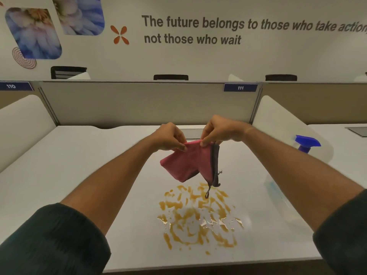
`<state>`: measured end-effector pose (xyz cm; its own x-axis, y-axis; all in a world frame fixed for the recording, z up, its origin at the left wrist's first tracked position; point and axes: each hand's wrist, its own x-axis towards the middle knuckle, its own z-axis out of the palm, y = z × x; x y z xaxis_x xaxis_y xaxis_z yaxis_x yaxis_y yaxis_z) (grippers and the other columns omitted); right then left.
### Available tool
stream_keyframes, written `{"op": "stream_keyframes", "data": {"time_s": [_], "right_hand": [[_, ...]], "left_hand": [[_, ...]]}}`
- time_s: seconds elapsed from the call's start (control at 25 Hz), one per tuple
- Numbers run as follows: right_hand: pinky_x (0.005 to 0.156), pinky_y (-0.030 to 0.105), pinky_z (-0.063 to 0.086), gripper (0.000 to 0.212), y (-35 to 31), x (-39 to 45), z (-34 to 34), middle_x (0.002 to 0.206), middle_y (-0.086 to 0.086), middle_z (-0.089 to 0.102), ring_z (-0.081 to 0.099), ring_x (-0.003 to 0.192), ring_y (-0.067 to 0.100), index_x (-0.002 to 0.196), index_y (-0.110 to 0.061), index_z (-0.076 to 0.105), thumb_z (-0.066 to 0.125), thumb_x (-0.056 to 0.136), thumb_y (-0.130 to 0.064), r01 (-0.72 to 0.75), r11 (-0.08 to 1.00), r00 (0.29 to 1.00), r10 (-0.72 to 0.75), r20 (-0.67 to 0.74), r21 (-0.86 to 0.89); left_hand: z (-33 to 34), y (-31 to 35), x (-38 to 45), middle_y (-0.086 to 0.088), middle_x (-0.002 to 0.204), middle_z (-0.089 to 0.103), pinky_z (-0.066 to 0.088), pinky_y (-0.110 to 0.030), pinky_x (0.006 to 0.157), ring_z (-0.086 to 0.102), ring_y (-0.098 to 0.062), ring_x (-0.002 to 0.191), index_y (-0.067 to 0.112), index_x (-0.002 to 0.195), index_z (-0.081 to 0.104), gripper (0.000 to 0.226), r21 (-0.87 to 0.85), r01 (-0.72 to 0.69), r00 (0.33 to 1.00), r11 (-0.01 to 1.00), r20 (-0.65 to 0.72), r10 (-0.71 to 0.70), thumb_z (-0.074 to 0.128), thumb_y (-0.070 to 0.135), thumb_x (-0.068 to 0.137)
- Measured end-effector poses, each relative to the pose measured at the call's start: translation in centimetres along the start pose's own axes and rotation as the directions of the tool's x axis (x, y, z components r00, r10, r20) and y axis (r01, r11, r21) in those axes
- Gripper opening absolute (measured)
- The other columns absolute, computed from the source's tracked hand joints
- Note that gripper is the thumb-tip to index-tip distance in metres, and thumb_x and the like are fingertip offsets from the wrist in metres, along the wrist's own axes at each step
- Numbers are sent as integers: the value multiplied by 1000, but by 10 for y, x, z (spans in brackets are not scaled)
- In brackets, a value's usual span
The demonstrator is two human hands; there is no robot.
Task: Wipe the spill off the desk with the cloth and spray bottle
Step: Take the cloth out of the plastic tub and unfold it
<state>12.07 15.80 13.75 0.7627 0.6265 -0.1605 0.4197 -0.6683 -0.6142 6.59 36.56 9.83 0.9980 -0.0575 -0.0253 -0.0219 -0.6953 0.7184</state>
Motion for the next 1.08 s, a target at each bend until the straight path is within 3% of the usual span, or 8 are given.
{"op": "stream_keyframes", "data": {"time_s": [0.12, 0.24, 0.32, 0.52, 0.72, 0.96, 1.08], "right_hand": [[58, 20, 52, 12, 8, -2, 0, 81, 3, 75, 65, 70, 11, 89, -12, 79, 80, 79, -17, -7, 995, 1000, 6, -12, -99], [64, 24, 56, 13, 15, -3, 4, 82, -1, 76, 67, 72, 11, 92, -16, 79, 80, 79, -21, -1, 981, 999, -7, -35, -196], [60, 18, 52, 15, 19, -4, 8, 83, -3, 75, 67, 72, 7, 94, -17, 79, 80, 80, -22, 4, 973, 999, -16, -49, -230], [60, 10, 48, 20, 27, -10, 13, 86, -3, 75, 66, 72, 4, 100, -14, 78, 78, 82, -22, 10, 970, 994, -36, -103, -241], [56, 7, 44, 18, 33, -19, 16, 76, -10, 70, 64, 68, 1, 99, -15, 78, 78, 82, -21, -3, 970, 989, -32, -141, -244], [64, 18, 56, 17, 50, -39, 27, 81, -8, 72, 66, 70, 4, 99, -17, 78, 76, 84, -24, -54, 975, 967, -3, -254, -217], [75, 26, 60, 33, 65, -56, 38, 92, -2, 74, 65, 72, 7, 106, -15, 75, 73, 84, -39, -117, 971, 925, 30, -378, -208]], "left_hand": [[-4, 7, 6, -3, 71, 72, 58, -25, 64, 70, -16, 68, 14, 78, 77, 15, 38, -9, 994, 999, 106, 5, 87, 14, 68], [-3, 12, 9, -9, 78, 76, 61, -33, 71, 74, -24, 78, 10, 81, 78, 14, 33, 8, 976, 999, 215, -15, 86, 11, 70], [-2, 15, 10, -10, 80, 77, 61, -31, 69, 75, -24, 79, 10, 82, 78, 13, 25, 12, 963, 1000, 269, -18, 85, 9, 71], [0, 18, 13, -7, 76, 77, 60, -27, 65, 74, -20, 74, 13, 78, 79, 11, 4, 23, 951, 1000, 307, -23, 85, 8, 70], [5, 23, 14, -6, 74, 77, 60, -26, 65, 74, -20, 74, 14, 75, 79, 10, 3, 4, 939, 1000, 345, -5, 85, 8, 70], [21, 30, 17, -5, 71, 76, 62, -30, 70, 74, -21, 73, 10, 77, 77, 10, -4, -17, 927, 1000, 374, 18, 84, 6, 71], [34, 35, 20, -6, 71, 75, 60, -26, 64, 74, -19, 69, 9, 77, 77, 9, -7, -31, 921, 999, 388, 31, 83, 6, 72]]}}
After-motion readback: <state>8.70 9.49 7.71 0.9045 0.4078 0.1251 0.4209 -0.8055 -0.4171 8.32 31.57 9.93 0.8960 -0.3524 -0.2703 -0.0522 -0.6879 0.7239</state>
